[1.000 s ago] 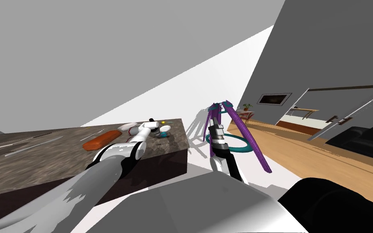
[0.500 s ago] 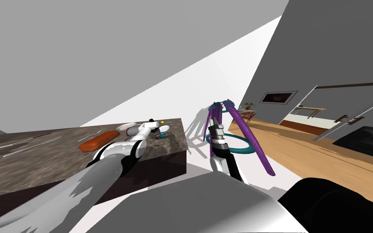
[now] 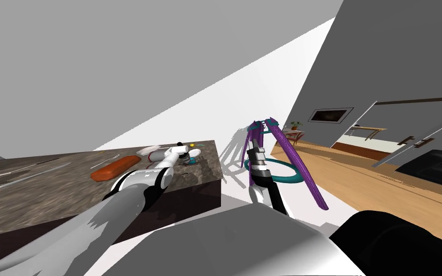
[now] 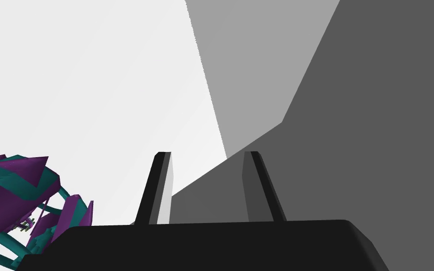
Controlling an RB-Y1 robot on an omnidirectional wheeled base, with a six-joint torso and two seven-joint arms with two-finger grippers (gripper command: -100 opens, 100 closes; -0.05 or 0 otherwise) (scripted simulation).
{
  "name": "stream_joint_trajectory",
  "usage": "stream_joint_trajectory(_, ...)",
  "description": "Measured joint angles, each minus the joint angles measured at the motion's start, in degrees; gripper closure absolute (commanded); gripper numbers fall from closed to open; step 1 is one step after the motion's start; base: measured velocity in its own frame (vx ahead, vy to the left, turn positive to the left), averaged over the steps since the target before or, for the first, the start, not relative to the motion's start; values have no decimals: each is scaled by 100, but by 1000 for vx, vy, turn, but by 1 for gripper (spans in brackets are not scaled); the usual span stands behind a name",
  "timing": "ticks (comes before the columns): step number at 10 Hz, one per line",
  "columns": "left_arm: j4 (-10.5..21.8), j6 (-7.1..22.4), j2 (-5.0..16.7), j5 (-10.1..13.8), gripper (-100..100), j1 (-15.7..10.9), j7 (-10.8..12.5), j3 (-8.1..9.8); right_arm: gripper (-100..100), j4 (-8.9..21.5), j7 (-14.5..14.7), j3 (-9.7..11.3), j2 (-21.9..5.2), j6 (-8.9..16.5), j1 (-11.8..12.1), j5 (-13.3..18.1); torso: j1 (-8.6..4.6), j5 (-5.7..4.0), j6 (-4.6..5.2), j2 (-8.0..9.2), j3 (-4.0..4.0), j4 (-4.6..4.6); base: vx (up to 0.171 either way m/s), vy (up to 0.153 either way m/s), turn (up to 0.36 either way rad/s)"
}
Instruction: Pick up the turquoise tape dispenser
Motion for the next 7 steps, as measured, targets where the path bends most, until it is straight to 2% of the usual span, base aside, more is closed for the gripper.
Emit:
stream_joint_trajectory(3, -1, 0, 2, -1, 100, -3, -3, -1, 0, 0, 0, 0, 0, 0, 0, 0, 0, 1, -2, 4, 2, 0, 0, 0, 0)
stream_joint_trajectory(4, -1, 0, 2, -1, 0, -2, -2, -1, 0, 0, 0, 0, 0, 0, 0, 0, 0, 1, -1, 4, 2, 0, 0, 0, 0)
stream_joint_trajectory(5, -1, -1, 2, -1, 100, -2, -2, -1, 0, 0, 0, 0, 0, 0, 0, 0, 0, 1, -1, 5, 3, 0, -36, 2, 4)
stream_joint_trajectory(6, 64, 48, 33, 4, 100, -107, -5, 3, 0, 0, 0, 0, 0, 0, 0, 0, -1, -1, -2, 16, 11, 6, -20, 2, -1)
stream_joint_trajectory(7, 70, 62, 39, 5, 0, -123, -5, 4, 0, 0, 0, 0, 0, 0, 0, 0, -1, 0, -2, 16, 10, 4, 0, 0, 0)
